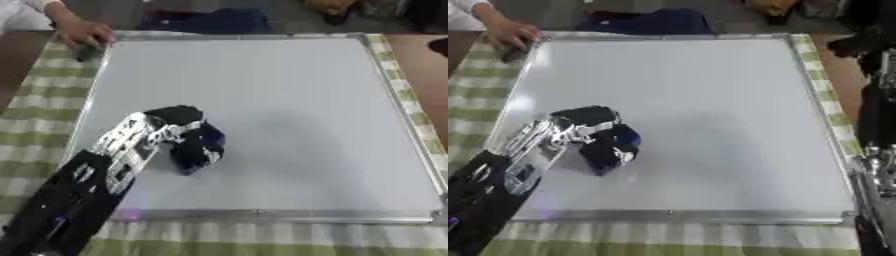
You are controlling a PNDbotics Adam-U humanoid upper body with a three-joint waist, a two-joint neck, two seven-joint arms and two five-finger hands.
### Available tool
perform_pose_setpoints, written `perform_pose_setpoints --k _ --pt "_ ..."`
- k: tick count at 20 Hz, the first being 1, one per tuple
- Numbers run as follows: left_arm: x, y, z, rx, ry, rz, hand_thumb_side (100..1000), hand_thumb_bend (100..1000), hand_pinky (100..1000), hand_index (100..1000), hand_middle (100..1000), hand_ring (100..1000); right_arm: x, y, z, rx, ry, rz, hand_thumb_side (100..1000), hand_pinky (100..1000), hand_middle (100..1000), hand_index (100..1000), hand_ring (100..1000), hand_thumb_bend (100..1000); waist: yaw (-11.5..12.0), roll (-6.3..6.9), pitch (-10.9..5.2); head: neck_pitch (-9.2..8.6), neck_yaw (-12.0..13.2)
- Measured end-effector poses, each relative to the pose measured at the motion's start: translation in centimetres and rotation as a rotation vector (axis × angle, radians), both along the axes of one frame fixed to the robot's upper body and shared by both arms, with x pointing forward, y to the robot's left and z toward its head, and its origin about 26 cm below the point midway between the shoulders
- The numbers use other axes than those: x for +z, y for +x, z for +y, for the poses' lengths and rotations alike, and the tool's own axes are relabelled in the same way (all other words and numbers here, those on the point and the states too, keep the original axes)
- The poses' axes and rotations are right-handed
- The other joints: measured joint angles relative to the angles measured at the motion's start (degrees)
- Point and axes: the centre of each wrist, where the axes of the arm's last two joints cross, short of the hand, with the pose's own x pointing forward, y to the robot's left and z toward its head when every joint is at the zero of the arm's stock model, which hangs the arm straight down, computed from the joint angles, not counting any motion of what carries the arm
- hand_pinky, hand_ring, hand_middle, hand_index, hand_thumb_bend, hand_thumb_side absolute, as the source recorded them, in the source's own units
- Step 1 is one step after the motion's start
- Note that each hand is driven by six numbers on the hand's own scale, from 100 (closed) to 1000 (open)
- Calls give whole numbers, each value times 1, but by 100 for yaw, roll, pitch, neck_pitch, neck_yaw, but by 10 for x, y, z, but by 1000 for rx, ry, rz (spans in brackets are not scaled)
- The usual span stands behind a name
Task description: Wipe the whiteboard clean with a brush.
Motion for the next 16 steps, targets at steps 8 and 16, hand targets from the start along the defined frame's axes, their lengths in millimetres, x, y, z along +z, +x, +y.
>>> perform_pose_setpoints --k 8,16 --pt "2 -5 -13 -113 5 8 629 100 329 145 173 423 0 0 0 3 0 3 922 713 479 489 622 100 -28 15 10 -2 22" --pt "11 -25 -33 -285 16 -11 647 100 323 108 171 416 1 0 1 5 0 2 923 713 479 489 622 100 -44 37 18 -2 43"
